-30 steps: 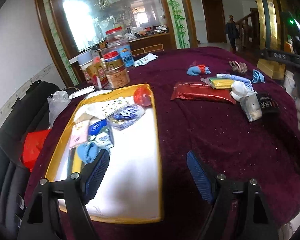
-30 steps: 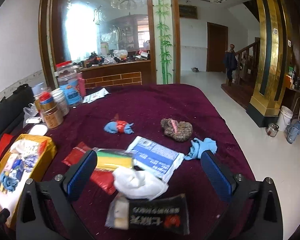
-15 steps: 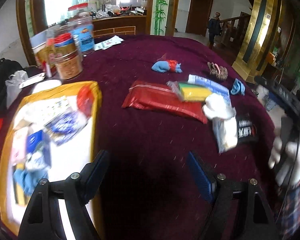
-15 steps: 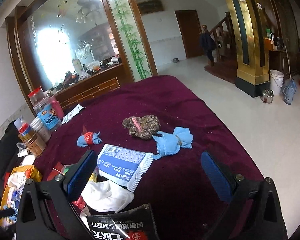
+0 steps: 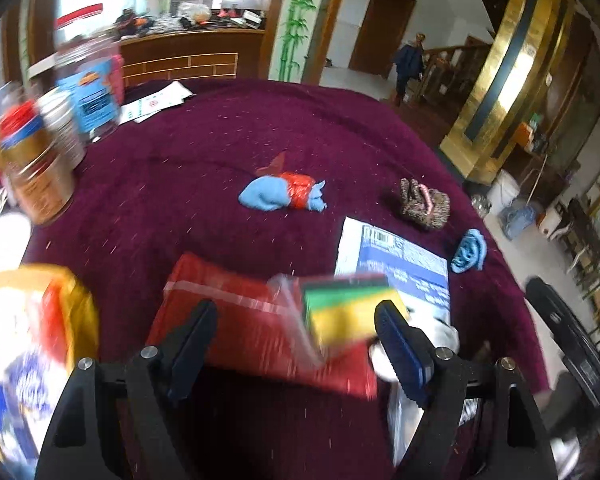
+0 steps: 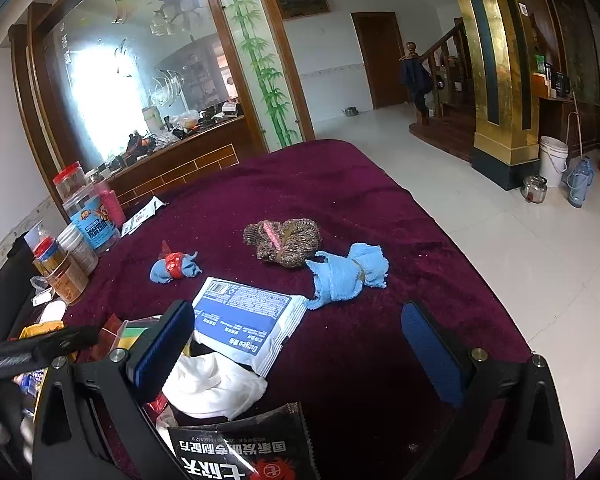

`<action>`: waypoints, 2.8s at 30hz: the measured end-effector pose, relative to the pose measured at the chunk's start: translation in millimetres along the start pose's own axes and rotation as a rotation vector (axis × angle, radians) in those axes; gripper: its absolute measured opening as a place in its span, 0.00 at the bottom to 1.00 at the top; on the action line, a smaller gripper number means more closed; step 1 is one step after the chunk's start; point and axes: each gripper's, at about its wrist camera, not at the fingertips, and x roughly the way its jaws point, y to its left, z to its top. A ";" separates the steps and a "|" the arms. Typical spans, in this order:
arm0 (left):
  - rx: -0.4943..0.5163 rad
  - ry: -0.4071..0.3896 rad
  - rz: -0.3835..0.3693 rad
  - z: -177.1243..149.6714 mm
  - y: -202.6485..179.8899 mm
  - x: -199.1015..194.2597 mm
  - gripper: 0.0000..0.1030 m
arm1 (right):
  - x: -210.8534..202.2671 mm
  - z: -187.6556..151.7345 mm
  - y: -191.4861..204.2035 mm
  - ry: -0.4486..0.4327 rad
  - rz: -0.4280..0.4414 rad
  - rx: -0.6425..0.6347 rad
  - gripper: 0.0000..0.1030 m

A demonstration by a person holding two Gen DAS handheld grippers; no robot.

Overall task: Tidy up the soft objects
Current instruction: 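Move both tools back over the pile of items on the table, then grasp red-green-yellow striped pack with left tool while right tool grasps white cloth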

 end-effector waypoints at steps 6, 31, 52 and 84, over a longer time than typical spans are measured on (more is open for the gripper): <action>0.023 0.033 -0.001 28.3 -11.4 47.8 0.81 | 3.7 1.5 1.7 0.001 -0.018 -0.014 1.00; 0.513 0.159 -0.082 -104.3 -46.5 -46.3 0.69 | 18.8 -1.9 -5.0 0.077 -0.016 0.012 1.00; 0.434 0.118 -0.092 -103.5 -53.2 -17.9 0.48 | 22.9 -4.6 -1.3 0.087 -0.045 -0.017 1.00; -0.196 -0.182 -0.080 -200.9 153.1 -192.9 0.42 | 26.2 -55.6 91.1 0.469 0.031 -0.342 0.99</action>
